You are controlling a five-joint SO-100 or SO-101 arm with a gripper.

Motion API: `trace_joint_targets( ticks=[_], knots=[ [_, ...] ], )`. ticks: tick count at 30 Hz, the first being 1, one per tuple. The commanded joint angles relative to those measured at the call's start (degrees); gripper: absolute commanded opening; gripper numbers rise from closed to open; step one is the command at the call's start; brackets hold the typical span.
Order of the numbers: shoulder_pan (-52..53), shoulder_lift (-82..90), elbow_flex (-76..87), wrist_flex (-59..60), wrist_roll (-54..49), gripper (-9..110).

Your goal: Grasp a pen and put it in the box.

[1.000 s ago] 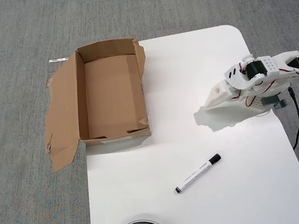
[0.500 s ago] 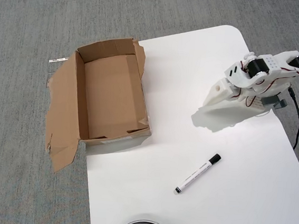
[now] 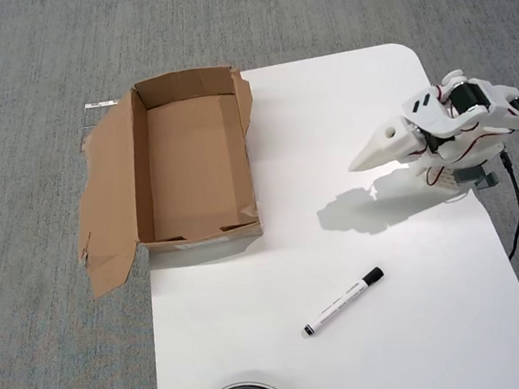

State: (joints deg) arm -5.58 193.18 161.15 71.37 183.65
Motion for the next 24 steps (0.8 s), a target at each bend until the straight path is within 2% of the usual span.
trace_joint_targets(
  ticks=[1,9,20,24],
  knots=[
    [-0.40,1.76,-3.91,-0.62,2.86,1],
    [-3.03,-15.91,-17.89,-0.62,-1.45,1],
    [-3.30,-52.21,-52.95,-0.62,-0.75,1],
    [-7.43,-61.26,-63.06,0.00,-0.66,1]
  ],
)
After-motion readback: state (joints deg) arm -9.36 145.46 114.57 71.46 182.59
